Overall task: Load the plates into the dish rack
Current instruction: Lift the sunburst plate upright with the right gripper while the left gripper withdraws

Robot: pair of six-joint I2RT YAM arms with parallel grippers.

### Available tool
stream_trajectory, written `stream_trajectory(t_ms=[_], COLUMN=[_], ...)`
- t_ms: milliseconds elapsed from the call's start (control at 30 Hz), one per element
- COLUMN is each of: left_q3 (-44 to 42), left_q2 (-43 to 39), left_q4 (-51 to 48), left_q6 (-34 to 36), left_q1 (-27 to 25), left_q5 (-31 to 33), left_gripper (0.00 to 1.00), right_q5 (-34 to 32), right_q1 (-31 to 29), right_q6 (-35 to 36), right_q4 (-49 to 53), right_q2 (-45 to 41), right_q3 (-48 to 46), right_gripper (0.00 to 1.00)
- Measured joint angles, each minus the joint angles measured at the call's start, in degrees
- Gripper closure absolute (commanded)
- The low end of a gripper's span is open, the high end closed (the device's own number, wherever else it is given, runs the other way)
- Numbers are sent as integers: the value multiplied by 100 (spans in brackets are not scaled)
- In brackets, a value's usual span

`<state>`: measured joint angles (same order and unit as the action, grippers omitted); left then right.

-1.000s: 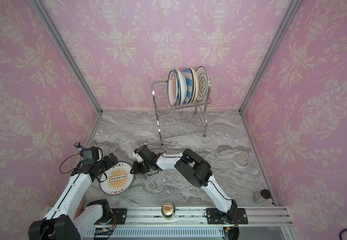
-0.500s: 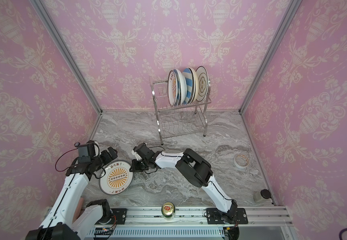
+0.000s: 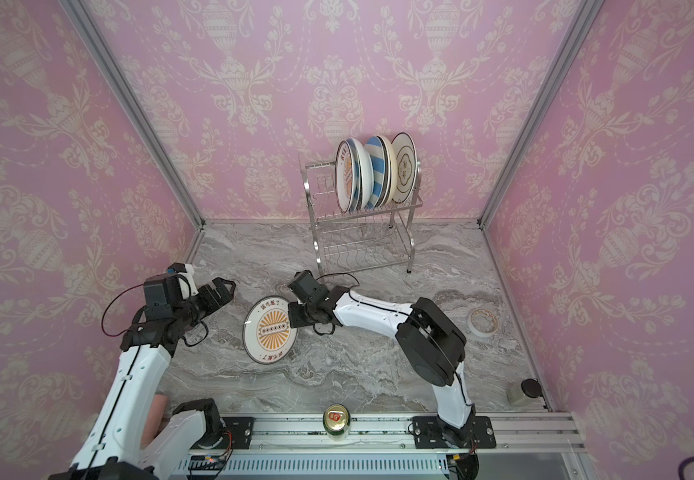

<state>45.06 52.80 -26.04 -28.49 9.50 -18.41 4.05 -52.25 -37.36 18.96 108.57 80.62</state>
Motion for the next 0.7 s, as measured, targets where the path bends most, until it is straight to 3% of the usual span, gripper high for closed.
stream_trajectory(t_ms=[467,700], left_q3=[564,684], left_q2=[881,1272], left_q4=[1014,1794], left_q6=[28,50], left_q1=[-903,-1172], left_q5=[-234,-649], left_gripper=[1,1], right_q5=[-2487,-3252], right_q1=[-50,-63], right_q6=[1019,1344], right_q4=[1617,2830], right_q2=[-2369,-2981], right_q3=[-306,461], right_gripper=[100,100])
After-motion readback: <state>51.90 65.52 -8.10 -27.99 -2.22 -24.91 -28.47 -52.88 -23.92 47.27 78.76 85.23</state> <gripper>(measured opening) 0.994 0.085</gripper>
